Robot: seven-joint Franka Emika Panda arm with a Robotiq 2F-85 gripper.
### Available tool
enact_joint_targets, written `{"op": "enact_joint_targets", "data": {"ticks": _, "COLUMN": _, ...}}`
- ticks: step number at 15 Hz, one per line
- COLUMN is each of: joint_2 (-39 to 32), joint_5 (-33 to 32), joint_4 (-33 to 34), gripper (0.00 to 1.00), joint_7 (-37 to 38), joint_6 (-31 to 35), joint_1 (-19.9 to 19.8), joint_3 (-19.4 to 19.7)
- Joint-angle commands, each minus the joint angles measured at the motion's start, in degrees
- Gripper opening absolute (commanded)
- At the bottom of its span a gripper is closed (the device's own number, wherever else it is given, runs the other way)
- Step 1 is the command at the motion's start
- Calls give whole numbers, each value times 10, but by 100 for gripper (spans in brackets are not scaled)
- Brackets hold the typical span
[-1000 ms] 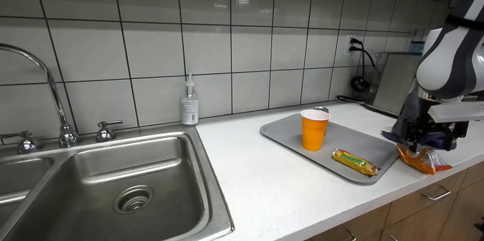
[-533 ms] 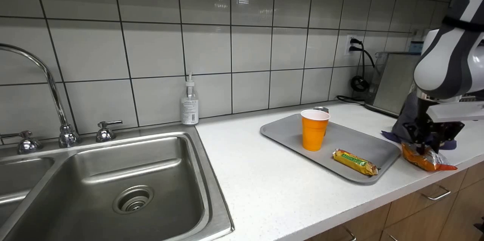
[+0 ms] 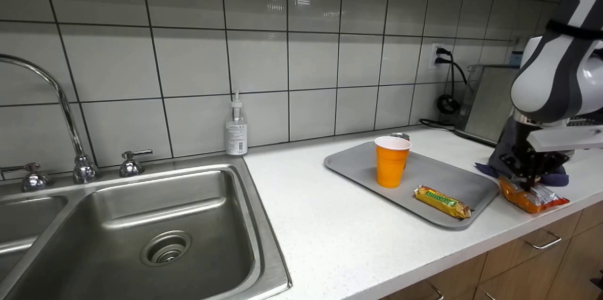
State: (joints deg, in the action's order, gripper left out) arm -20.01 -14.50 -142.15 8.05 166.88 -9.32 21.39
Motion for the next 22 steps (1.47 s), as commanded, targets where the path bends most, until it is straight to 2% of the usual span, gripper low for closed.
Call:
{"op": "enact_joint_targets", "data": {"ticks": 1, "joint_2": -2, "joint_5": 12, "joint_4": 7, "gripper": 0, "joint_7": -19, "joint_6": 0, "joint_1": 4, "joint_3": -2}}
{"op": "enact_joint_targets", "data": {"ticks": 7, "joint_2": 22, "joint_5": -10, "joint_4": -4, "gripper": 0, "joint_7": -8, "joint_6": 15, "joint_1": 32, "joint_3": 22}}
{"op": "enact_joint_targets", "data": {"ticks": 14, "joint_2": 38, "joint_5": -40, "joint_4": -5, "gripper": 0, "joint_7": 11, "joint_6": 30, "joint_1": 90, "joint_3": 66}}
{"op": "enact_joint_targets", "data": {"ticks": 18, "joint_2": 39, "joint_5": -57, "joint_4": 3, "gripper": 0, "joint_7": 18, "joint_6": 26, "joint_1": 119, "joint_3": 71}}
{"op": "enact_joint_targets", "data": {"ticks": 22, "joint_2": 33, "joint_5": -59, "joint_4": 16, "gripper": 0, "joint_7": 14, "joint_6": 22, "joint_1": 135, "joint_3": 58}}
